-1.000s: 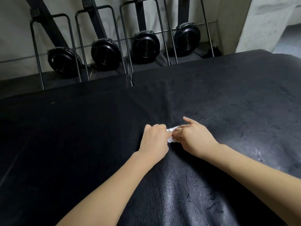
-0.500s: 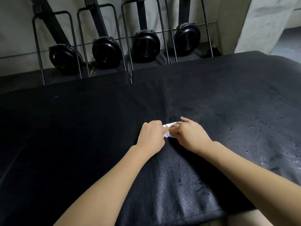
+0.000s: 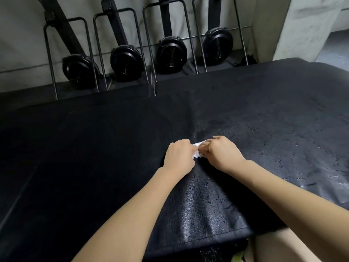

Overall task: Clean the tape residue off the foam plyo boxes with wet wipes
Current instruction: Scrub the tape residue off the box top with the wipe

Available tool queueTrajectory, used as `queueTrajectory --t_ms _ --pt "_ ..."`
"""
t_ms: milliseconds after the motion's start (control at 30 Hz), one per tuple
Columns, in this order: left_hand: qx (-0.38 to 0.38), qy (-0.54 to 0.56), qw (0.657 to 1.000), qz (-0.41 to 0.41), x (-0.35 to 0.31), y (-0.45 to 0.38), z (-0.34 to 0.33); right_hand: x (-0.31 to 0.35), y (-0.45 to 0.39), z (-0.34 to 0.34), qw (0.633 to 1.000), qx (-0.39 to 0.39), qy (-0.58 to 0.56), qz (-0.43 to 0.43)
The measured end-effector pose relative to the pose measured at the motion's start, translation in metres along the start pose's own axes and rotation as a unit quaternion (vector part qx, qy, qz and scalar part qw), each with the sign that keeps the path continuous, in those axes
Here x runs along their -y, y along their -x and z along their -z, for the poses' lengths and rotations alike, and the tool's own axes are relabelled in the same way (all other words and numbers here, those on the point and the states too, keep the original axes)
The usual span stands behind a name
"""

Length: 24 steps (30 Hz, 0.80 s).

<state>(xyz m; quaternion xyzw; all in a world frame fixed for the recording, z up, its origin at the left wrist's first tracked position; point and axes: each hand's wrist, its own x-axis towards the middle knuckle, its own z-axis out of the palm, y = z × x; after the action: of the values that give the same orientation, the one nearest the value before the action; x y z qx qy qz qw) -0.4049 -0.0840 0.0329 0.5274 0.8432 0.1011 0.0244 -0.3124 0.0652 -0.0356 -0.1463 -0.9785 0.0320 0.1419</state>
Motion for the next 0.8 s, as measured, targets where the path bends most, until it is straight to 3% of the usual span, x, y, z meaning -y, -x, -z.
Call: queueTrajectory --t_ms 67,233,467,800 --pt "0.004 0.007 1.000 0.008 0.000 0.000 -0.003 0.001 -0.003 0.002 1.000 0.016 -0.011 -0.007" --pt "0.005 -0.020 0.999 -0.049 -0.002 0.026 -0.012 0.018 0.045 0.016 0.993 -0.080 -0.071 0.044" --pt "-0.013 -0.039 0.989 -0.145 -0.018 0.096 -0.031 0.048 0.125 0.027 0.996 -0.048 -0.065 0.045" --pt "-0.010 -0.038 0.998 -0.053 -0.026 0.066 -0.014 0.040 0.080 0.014 0.998 -0.043 -0.032 -0.017"
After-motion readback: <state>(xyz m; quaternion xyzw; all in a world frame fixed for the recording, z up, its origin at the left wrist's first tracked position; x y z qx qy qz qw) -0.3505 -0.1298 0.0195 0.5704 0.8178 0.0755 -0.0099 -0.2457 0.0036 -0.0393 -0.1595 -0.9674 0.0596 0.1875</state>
